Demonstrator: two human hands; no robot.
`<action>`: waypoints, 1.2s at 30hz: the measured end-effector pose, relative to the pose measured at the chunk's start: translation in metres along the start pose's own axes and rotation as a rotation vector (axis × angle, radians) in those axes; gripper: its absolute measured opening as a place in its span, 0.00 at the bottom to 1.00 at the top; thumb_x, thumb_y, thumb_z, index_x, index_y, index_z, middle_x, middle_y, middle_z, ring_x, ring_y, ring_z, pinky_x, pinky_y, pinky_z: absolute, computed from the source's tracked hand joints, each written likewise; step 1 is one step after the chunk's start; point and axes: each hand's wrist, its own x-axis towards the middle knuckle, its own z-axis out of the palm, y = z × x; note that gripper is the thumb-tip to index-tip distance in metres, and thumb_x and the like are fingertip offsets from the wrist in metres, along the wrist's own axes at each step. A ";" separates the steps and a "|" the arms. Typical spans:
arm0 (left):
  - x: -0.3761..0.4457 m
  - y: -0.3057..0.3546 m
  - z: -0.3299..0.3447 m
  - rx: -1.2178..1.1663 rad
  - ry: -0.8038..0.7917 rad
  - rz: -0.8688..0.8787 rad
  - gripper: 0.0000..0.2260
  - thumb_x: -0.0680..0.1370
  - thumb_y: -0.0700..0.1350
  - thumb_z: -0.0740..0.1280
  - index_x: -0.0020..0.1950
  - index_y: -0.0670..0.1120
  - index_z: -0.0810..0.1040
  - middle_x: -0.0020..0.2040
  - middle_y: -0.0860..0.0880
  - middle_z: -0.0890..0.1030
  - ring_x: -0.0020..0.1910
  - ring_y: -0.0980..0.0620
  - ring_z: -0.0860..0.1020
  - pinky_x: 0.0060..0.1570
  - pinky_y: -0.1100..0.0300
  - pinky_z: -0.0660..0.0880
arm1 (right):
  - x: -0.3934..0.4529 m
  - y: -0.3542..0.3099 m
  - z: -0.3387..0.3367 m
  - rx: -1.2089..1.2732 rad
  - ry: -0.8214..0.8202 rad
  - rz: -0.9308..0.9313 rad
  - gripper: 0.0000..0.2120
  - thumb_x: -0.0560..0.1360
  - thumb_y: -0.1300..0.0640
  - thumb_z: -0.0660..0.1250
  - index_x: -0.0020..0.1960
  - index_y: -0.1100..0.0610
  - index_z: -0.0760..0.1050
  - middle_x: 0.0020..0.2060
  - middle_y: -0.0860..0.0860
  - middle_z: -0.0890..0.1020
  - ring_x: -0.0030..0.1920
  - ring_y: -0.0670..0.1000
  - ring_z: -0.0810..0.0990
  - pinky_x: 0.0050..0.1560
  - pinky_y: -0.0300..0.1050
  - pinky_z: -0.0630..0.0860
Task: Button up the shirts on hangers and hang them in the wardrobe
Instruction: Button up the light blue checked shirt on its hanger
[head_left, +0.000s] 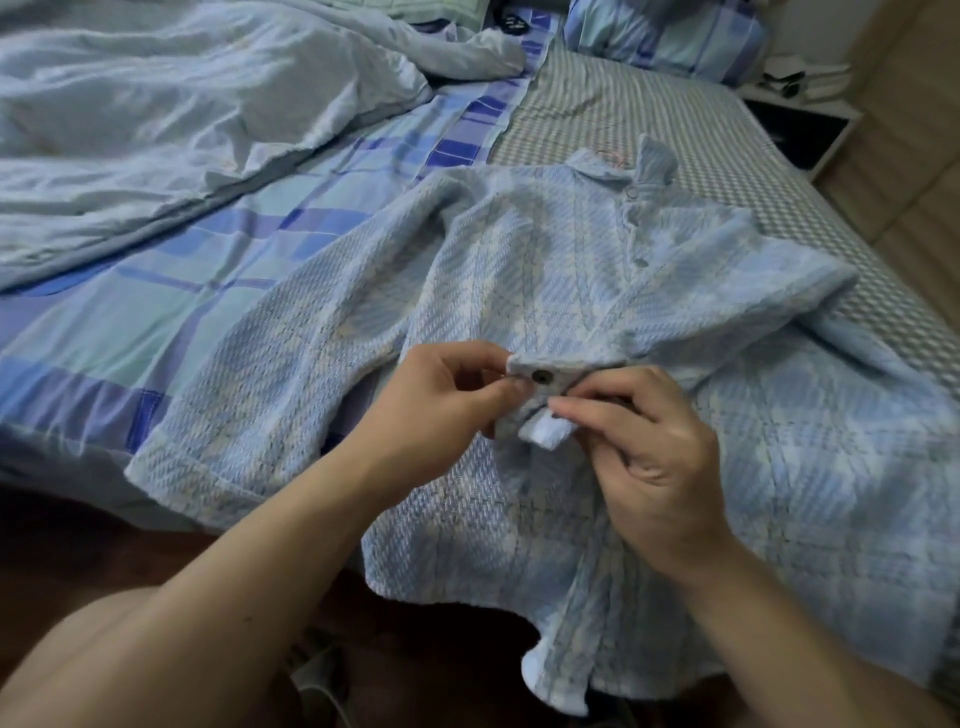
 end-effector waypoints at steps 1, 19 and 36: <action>0.000 0.001 -0.001 0.043 0.005 0.007 0.03 0.78 0.38 0.73 0.47 0.40 0.85 0.41 0.35 0.83 0.39 0.47 0.78 0.42 0.56 0.75 | 0.001 -0.002 -0.001 0.002 0.026 0.009 0.11 0.72 0.74 0.72 0.50 0.63 0.85 0.47 0.53 0.83 0.51 0.53 0.81 0.55 0.41 0.76; 0.007 0.005 -0.012 0.271 -0.180 0.122 0.02 0.77 0.44 0.76 0.44 0.48 0.87 0.38 0.51 0.84 0.39 0.55 0.80 0.43 0.53 0.74 | 0.006 -0.002 -0.001 0.043 0.034 0.012 0.01 0.74 0.65 0.71 0.45 0.64 0.81 0.55 0.53 0.84 0.64 0.55 0.80 0.66 0.53 0.75; -0.001 -0.008 -0.005 0.714 -0.115 0.526 0.10 0.78 0.53 0.71 0.53 0.47 0.82 0.48 0.53 0.78 0.46 0.57 0.77 0.48 0.53 0.76 | 0.008 -0.001 -0.003 0.059 -0.126 0.157 0.15 0.73 0.66 0.75 0.60 0.58 0.83 0.53 0.48 0.83 0.56 0.46 0.80 0.60 0.36 0.73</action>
